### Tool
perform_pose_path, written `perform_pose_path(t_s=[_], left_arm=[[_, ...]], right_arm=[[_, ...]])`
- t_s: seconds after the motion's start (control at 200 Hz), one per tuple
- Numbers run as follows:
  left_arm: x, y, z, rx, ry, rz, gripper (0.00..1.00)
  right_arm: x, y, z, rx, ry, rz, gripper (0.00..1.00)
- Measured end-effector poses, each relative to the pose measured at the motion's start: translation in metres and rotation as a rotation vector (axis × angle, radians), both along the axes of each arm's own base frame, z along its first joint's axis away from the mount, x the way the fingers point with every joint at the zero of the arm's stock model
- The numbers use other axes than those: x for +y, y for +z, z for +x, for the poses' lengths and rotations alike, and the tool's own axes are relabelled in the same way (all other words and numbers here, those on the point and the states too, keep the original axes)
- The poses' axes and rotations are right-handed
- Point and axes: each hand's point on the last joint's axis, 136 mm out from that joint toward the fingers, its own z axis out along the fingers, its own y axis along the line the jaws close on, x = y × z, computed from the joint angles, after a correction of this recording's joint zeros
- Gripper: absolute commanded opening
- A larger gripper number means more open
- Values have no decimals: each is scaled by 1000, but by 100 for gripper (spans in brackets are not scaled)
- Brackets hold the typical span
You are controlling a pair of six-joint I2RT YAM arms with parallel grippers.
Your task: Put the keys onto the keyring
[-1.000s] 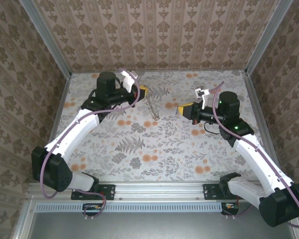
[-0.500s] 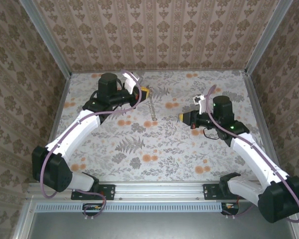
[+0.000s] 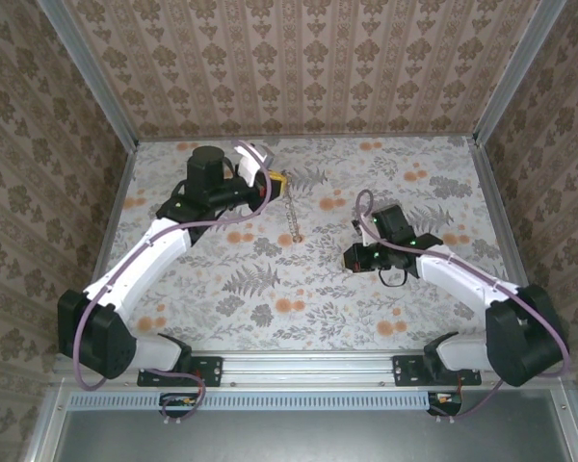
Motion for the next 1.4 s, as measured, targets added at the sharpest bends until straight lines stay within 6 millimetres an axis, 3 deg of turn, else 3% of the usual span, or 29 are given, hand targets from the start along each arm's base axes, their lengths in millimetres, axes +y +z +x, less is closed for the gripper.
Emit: perform_pose_path(t_s=[0.275,0.43,0.57,0.705,0.79,1.17,1.4], left_arm=[[4,1,-4,-11,7,-4,0],[6,2,-7,-17,11,-5,0],[6,2,-8,-19,12,-6,0],[7,3,-8,-22,11,-8,0],[7,3,-8,-21,11,-8,0],[8,-4,-9,-13,19,0,0],[13,-1,-9,-24,35,-2,0]], right_arm=[[10,-53,-15,125,52,-105,0],[16,-69,-18,159,75,-131,0],[24,-65,-11,137,85,-122,0],[23,-65,-10,135,79,-126,20],[20,-64,-9,127,72,-140,25],[12,-43,5,77,-24,-167,33],[18,-41,-1,67,-4,-211,36]])
